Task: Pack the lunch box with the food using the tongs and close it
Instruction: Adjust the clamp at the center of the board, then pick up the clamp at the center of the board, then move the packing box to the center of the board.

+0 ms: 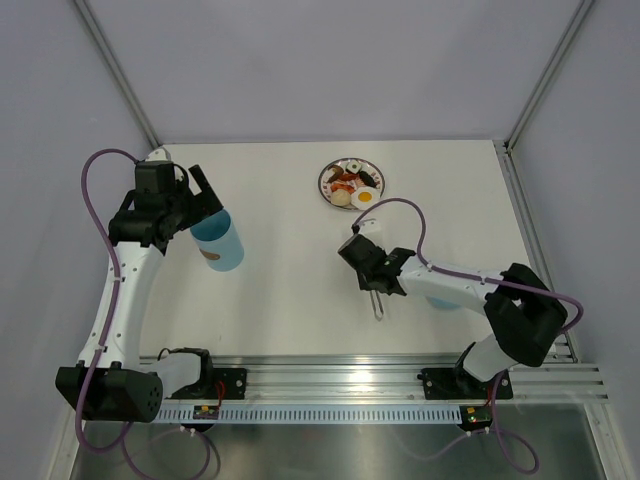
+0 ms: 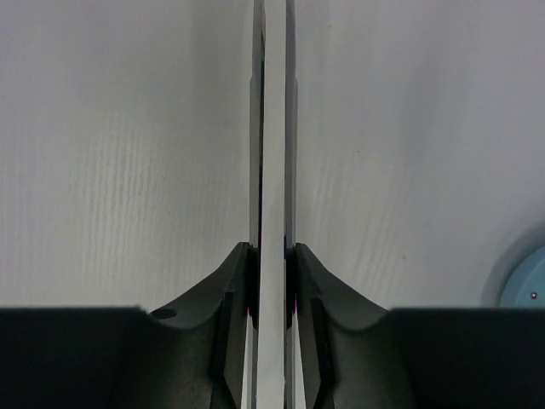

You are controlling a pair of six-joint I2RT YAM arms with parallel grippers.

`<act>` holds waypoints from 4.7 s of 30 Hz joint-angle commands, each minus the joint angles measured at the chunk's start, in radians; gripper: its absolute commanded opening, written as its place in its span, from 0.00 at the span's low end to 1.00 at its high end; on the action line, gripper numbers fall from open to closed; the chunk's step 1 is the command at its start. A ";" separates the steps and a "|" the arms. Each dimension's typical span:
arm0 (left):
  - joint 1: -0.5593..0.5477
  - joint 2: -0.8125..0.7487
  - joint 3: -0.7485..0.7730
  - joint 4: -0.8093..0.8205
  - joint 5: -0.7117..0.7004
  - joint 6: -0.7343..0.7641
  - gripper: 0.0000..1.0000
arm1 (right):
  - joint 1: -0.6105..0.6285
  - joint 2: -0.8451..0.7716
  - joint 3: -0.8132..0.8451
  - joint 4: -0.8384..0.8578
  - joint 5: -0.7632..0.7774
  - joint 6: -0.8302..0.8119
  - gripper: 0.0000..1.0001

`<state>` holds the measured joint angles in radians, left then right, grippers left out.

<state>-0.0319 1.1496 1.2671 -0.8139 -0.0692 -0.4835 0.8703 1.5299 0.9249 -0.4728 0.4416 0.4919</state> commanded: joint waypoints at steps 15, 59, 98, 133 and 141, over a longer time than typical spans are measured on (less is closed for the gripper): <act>0.006 0.007 -0.003 0.044 0.006 0.029 0.99 | -0.001 0.090 -0.060 0.177 0.072 0.060 0.81; 0.289 0.119 -0.011 -0.027 0.052 -0.183 0.97 | 0.039 -0.329 0.136 -0.292 0.075 0.149 0.14; 0.247 0.251 -0.301 0.274 0.249 -0.357 0.64 | 0.039 -0.352 0.169 -0.339 0.026 0.166 0.17; 0.112 0.486 -0.161 0.332 0.279 -0.392 0.67 | -0.283 0.041 0.632 -0.527 -0.395 -0.081 0.22; 0.046 0.576 -0.071 0.337 0.295 -0.374 0.67 | -0.312 0.159 0.744 -0.526 -0.420 -0.107 0.25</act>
<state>0.0364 1.6985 1.1229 -0.5213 0.1917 -0.8627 0.5774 1.6653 1.5959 -0.9943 0.0563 0.4221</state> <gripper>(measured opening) 0.665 0.256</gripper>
